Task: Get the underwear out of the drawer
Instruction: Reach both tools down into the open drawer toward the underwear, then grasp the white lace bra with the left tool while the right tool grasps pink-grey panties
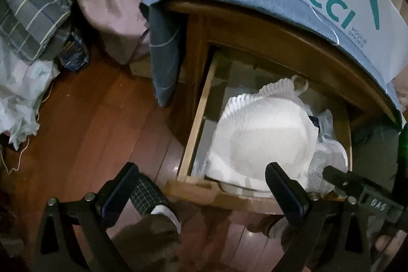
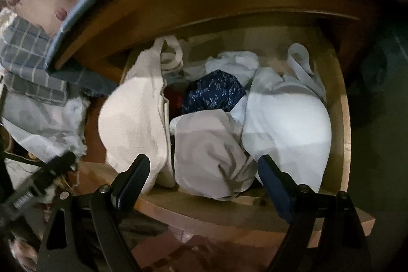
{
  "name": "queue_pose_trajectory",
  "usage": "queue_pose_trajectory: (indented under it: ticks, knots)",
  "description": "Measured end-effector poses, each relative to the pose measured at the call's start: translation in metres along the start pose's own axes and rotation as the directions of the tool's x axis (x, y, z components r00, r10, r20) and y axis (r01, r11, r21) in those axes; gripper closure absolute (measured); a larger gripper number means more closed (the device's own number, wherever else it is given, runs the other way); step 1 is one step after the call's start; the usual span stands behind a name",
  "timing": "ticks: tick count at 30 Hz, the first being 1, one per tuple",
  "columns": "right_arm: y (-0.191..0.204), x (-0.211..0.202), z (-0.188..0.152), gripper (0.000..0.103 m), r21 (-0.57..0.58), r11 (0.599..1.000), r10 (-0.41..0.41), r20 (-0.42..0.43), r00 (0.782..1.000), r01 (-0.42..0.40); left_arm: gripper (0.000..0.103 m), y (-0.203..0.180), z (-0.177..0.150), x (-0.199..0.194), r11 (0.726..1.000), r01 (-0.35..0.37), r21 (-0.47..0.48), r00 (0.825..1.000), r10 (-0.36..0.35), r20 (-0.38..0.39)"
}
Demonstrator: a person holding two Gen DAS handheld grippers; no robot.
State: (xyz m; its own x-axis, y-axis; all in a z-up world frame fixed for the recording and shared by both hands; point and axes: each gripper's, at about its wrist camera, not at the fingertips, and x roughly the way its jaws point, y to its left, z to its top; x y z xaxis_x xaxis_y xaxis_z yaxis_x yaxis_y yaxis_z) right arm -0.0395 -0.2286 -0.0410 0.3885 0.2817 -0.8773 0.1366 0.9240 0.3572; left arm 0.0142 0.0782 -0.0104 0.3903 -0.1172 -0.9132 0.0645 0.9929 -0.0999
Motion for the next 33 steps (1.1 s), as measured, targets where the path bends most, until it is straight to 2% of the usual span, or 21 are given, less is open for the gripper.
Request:
queue_pose_trajectory:
  ticks: [3, 5, 7, 9, 12, 15, 18, 24, 29, 33]
  knots:
    - [0.006, 0.008, 0.002, 0.018, -0.022, 0.999, -0.049, -0.004, 0.999, 0.049, 0.001, -0.003, 0.011, 0.007, 1.000, 0.006, 0.021, 1.000, -0.006, -0.010]
    - [0.010, 0.014, 0.003, 0.021, -0.040, 0.996, -0.081, -0.016, 0.997, 0.080, 0.001, -0.006, 0.018, 0.010, 0.999, 0.007, 0.039, 1.000, -0.007, -0.009]
    - [0.014, 0.021, 0.003, 0.029, -0.067, 0.992, -0.110, -0.036, 0.993, 0.108, 0.001, -0.008, 0.027, 0.014, 0.998, 0.016, 0.066, 1.000, -0.016, -0.003]
    - [0.016, 0.027, 0.002, 0.032, -0.085, 0.988, -0.129, -0.041, 0.991, 0.126, 0.001, -0.008, 0.033, 0.019, 0.997, 0.029, 0.072, 1.000, -0.029, -0.003]
    - [0.016, 0.031, 0.002, 0.038, -0.093, 0.988, -0.127, -0.045, 0.991, 0.122, 0.001, -0.004, 0.035, 0.024, 0.997, 0.038, 0.072, 0.999, -0.040, 0.027]
    - [0.016, 0.034, -0.001, 0.047, -0.107, 0.986, -0.133, -0.049, 0.990, 0.127, 0.001, -0.004, 0.033, 0.031, 0.996, 0.058, 0.070, 0.998, -0.059, 0.007]
    - [0.017, 0.033, -0.005, 0.057, -0.109, 0.987, -0.124, -0.042, 0.991, 0.119, 0.001, -0.017, 0.030, 0.033, 0.987, 0.106, 0.118, 0.994, -0.106, -0.008]
    - [0.019, 0.026, -0.010, 0.076, -0.117, 0.986, -0.122, -0.016, 0.992, 0.119, 0.001, -0.046, 0.028, 0.037, 0.975, 0.145, 0.165, 0.989, -0.143, -0.026]
    - [0.013, 0.017, -0.012, 0.081, -0.093, 0.991, -0.101, 0.009, 0.995, 0.101, 0.001, -0.054, 0.028, 0.041, 0.973, 0.192, 0.126, 0.981, -0.187, -0.050]
    - [0.009, 0.002, -0.012, 0.081, -0.079, 0.991, -0.100, 0.049, 0.994, 0.104, 0.001, -0.056, 0.029, 0.045, 0.980, 0.159, 0.119, 0.987, -0.155, -0.045]
